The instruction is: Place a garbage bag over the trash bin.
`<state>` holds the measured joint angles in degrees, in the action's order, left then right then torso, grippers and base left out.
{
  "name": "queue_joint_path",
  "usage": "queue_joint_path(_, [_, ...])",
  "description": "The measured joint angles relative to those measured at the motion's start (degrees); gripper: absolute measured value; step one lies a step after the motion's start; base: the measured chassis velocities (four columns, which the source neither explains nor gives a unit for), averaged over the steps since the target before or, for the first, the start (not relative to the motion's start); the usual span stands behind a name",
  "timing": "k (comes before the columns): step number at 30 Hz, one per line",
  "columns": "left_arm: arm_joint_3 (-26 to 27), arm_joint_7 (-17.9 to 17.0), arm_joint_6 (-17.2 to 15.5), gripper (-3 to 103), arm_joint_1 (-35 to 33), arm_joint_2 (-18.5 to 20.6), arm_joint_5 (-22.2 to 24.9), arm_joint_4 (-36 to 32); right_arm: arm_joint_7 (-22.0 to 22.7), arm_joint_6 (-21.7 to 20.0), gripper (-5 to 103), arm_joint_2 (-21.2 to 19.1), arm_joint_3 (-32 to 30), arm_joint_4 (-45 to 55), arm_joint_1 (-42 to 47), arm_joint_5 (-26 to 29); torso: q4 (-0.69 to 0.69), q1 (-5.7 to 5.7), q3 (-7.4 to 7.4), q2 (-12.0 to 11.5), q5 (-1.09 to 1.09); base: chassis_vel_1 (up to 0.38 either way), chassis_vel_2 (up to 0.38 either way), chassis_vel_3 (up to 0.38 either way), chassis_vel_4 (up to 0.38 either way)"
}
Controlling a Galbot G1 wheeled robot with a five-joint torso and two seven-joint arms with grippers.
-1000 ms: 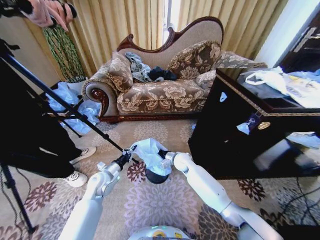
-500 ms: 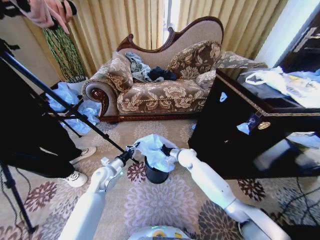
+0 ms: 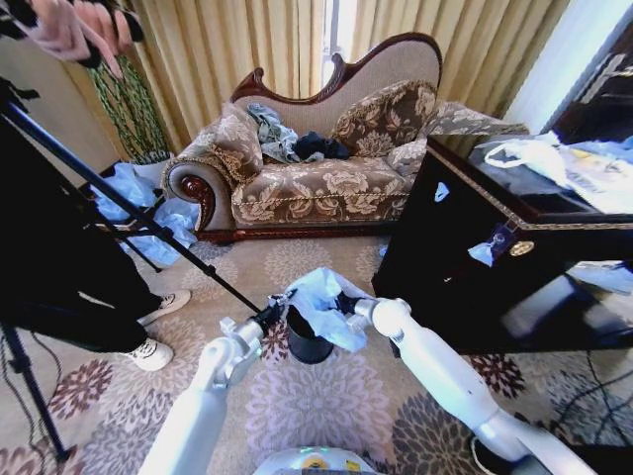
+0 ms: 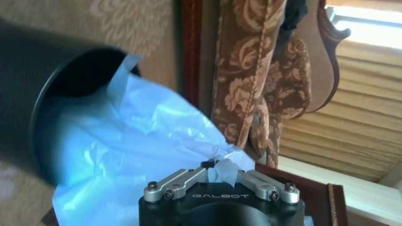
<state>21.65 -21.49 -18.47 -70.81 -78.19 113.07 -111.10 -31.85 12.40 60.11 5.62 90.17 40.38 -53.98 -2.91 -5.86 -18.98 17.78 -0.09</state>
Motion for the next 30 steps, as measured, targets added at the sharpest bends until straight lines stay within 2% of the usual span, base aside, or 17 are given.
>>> queue_joint_path(3, [-0.3,-0.1,0.0,0,-0.6,-2.0,-1.4,0.4,0.0,0.0,100,-1.0,-0.3,1.6,2.0,0.8,-0.01,0.0,0.0,0.0,0.01,0.0,0.0,0.0,0.0])
queue_joint_path(14, [1.7,0.7,-0.6,0,-0.3,-1.9,-1.7,2.4,0.9,0.1,100,1.5,0.4,0.0,2.2,0.8,-0.01,0.0,0.0,0.0,-0.02,0.0,0.0,0.0,0.0])
queue_joint_path(20, [4.5,2.8,-1.3,0,1.6,-1.1,-2.5,8.2,1.3,-0.1,100,4.5,2.2,-1.9,1.5,0.4,0.0,0.0,0.0,0.0,-0.01,0.0,0.0,0.0,0.0])
queue_joint_path(30, [5.6,4.7,-1.8,0,3.4,-0.6,-4.6,14.0,1.7,-0.2,100,6.2,3.4,-3.6,1.1,-0.1,0.0,-0.01,0.0,0.0,-0.01,0.0,0.0,0.0,0.0])
